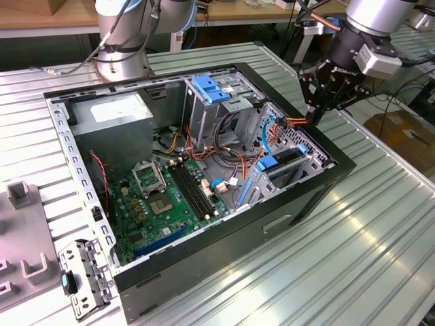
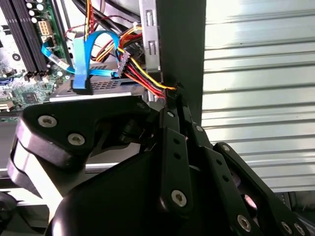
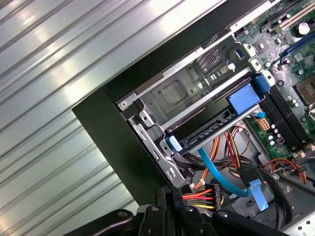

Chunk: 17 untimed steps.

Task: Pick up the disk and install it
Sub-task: 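Insert the first disk wire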

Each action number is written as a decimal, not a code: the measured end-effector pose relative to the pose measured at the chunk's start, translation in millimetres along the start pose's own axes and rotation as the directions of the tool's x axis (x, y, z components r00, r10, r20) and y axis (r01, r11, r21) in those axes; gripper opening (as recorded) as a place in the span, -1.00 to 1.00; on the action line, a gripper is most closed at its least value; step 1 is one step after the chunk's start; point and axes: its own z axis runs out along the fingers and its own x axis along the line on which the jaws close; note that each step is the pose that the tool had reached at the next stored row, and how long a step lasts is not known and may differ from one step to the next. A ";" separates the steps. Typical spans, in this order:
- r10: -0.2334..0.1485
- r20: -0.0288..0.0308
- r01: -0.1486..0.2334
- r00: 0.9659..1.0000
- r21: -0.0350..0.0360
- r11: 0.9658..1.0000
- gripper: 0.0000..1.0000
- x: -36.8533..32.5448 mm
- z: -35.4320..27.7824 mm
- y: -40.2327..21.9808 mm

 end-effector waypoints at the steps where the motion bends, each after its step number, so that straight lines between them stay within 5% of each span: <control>1: 0.000 0.000 0.000 1.000 0.000 1.000 -0.67 -2.0 0.0 1.5; 7: 0.006 0.000 -0.006 1.000 0.000 1.000 -0.67 -11.4 0.0 8.3; 13: 0.084 0.000 -0.084 0.996 -0.001 0.996 -0.67 -12.0 0.3 8.6; 17: 0.088 0.000 -0.088 0.996 -0.001 0.996 -0.67 -19.2 0.2 13.8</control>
